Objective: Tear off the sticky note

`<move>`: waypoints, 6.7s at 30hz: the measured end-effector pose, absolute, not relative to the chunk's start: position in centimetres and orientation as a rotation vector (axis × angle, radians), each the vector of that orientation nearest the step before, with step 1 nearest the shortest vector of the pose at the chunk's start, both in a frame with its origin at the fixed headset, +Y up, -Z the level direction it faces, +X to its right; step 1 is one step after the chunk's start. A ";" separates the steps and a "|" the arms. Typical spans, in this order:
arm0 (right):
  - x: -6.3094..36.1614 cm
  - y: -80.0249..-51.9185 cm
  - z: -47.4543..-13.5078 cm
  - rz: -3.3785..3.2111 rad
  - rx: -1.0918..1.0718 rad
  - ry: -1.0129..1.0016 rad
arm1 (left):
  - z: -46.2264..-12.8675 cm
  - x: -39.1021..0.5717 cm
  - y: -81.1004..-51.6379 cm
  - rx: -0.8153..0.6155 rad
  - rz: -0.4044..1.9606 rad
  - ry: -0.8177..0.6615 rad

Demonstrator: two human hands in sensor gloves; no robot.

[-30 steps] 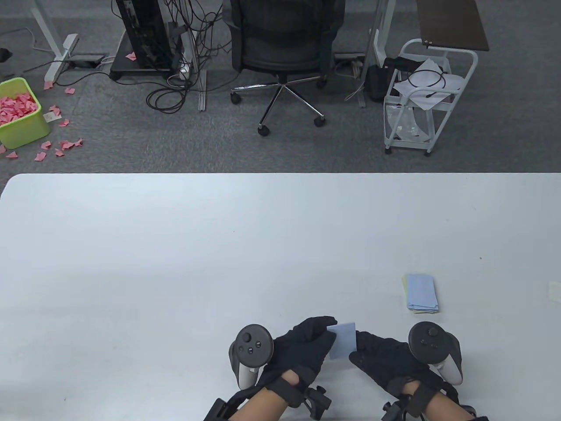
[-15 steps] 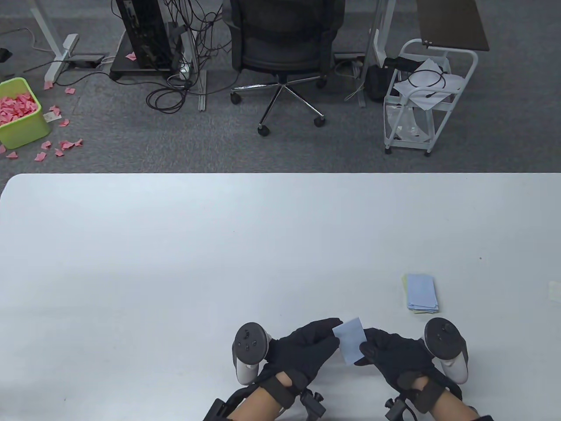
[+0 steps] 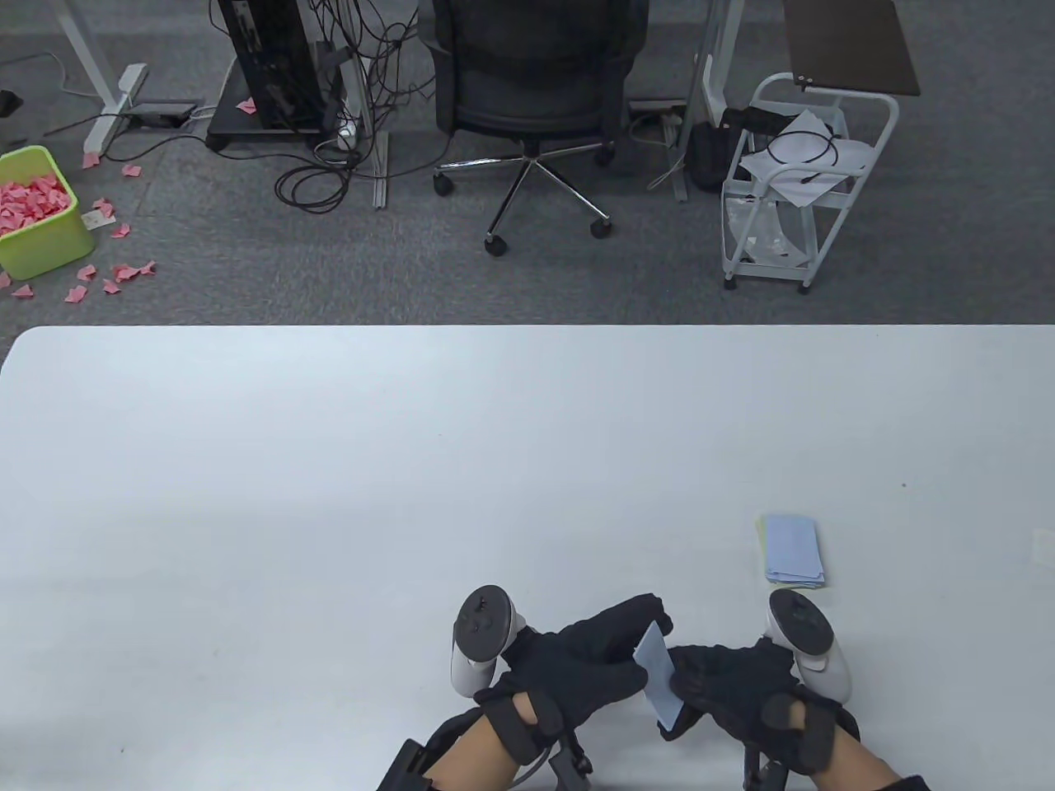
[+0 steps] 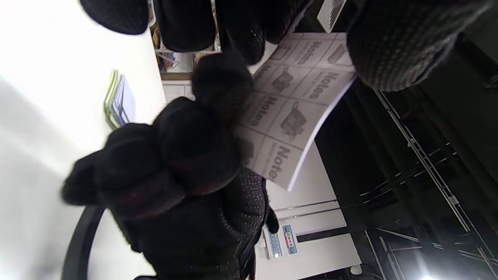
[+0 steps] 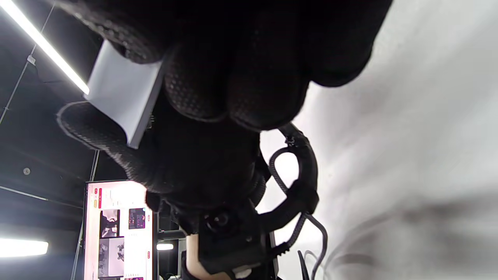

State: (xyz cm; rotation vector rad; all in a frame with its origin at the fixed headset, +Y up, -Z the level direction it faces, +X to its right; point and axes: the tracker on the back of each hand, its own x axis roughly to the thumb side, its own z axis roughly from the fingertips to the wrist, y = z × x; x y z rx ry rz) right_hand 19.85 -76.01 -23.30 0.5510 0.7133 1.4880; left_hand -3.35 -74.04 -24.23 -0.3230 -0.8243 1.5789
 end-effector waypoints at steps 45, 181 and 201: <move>19.7 -70.6 -19.6 2.093 1.011 -0.342 | -23.0 -3.1 -76.7 -0.341 1.743 -0.440; 20.7 -71.7 -20.1 1.961 0.820 -0.227 | -25.0 -8.5 -77.8 -0.225 1.698 -0.217; 26.8 -74.7 -23.7 1.969 0.145 -0.100 | -25.5 -14.7 -76.3 -0.098 1.578 -0.249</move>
